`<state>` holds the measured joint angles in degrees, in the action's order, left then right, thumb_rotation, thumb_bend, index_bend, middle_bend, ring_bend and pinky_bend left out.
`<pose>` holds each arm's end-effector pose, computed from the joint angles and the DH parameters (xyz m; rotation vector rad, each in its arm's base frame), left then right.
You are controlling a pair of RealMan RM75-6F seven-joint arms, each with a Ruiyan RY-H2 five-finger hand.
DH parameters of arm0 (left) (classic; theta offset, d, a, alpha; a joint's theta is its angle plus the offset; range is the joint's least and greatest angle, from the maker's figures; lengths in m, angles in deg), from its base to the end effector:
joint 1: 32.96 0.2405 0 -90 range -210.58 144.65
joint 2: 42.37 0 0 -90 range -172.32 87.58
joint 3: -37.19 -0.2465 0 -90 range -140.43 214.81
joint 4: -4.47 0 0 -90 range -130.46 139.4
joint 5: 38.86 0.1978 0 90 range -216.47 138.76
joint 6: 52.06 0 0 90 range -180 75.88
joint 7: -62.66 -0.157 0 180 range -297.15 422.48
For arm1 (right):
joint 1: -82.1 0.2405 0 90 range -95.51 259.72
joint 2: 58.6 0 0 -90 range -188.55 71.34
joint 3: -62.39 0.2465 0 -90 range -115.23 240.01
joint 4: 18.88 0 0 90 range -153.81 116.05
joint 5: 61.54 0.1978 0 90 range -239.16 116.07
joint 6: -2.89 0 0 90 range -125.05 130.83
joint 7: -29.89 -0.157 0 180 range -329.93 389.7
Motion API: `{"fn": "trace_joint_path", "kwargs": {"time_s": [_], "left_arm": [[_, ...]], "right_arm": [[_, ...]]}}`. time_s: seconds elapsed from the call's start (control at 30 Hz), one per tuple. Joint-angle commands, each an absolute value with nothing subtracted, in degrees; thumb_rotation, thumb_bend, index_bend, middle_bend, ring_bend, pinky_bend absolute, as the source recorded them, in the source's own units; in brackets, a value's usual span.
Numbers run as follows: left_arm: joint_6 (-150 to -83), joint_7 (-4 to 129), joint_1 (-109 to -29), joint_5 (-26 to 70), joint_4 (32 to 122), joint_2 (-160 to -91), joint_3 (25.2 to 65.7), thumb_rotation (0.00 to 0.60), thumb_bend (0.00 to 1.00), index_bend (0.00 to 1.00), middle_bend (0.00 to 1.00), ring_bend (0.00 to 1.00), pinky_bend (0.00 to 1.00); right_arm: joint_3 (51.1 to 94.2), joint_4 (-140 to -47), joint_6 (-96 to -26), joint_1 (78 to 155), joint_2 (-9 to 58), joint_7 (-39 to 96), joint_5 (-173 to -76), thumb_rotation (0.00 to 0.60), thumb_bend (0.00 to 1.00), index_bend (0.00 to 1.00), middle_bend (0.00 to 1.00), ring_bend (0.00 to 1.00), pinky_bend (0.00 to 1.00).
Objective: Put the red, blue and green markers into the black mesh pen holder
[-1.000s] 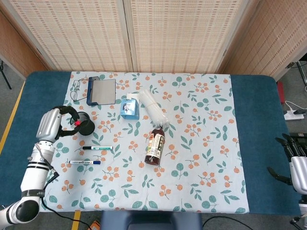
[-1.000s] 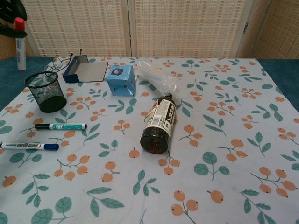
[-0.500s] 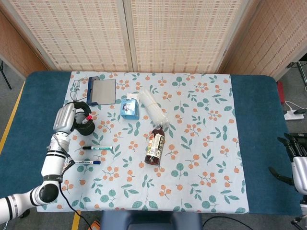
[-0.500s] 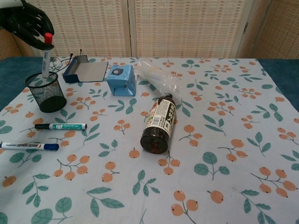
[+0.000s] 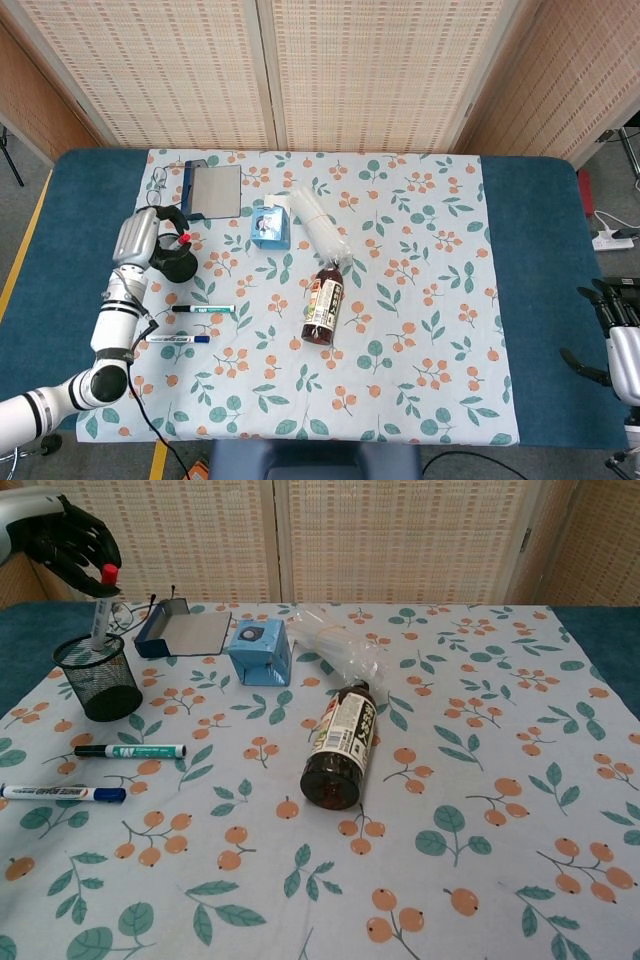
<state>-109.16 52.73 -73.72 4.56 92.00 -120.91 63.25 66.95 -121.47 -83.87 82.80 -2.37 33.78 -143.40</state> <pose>-0.1617 0.4084 0.1046 -1.2680 -1.2588 -1.1439 -0.2909 -0.1747 0.2036 1.2734 -0.9114 0.8361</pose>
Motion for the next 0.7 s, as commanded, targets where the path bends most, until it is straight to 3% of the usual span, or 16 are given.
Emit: {"fn": "trace_joint_path", "kwargs": {"time_s": [0.03,0.2,0.3,0.5,0.7], "left_arm": [[-108.24,53.45,-74.56,4.61,89.77,-121.25,62.66,0.6,0.26,0.55,0.69,0.29,0.19],[-107.53,54.62,-74.67,4.08,88.39,-121.41,62.07,0.6,0.26,0.55,0.68,0.28,0.19],[-106.22,55.23,-74.71,3.8,87.77,-121.15,61.42,0.6,0.26,0.5,0.63,0.27,0.19],[-106.22,57.42,-74.53,4.94,86.22,-121.31,61.07,0.6,0.26,0.36,0.44,0.23,0.18],[-105.37,56.1,-74.45,7.79,87.24,-119.32,58.83,0.6,0.26,0.2,0.21,0.11,0.14]], "right_arm": [[67.01,-121.39,-83.73,82.86,-2.33,33.87,-143.23,0.6,0.1,0.18,0.08,0.2,0.18],[67.04,-121.3,-83.18,83.07,-2.15,34.27,-142.79,0.6,0.1,0.18,0.08,0.2,0.18],[67.0,-121.39,-83.01,83.11,-2.17,34.44,-142.7,0.6,0.1,0.18,0.08,0.2,0.18],[67.09,-121.49,-83.26,82.99,-2.3,34.34,-142.64,0.6,0.1,0.18,0.08,0.2,0.18],[67.08,-121.51,-83.25,82.95,-2.38,34.09,-142.67,0.6,0.1,0.18,0.08,0.2,0.18]]}}
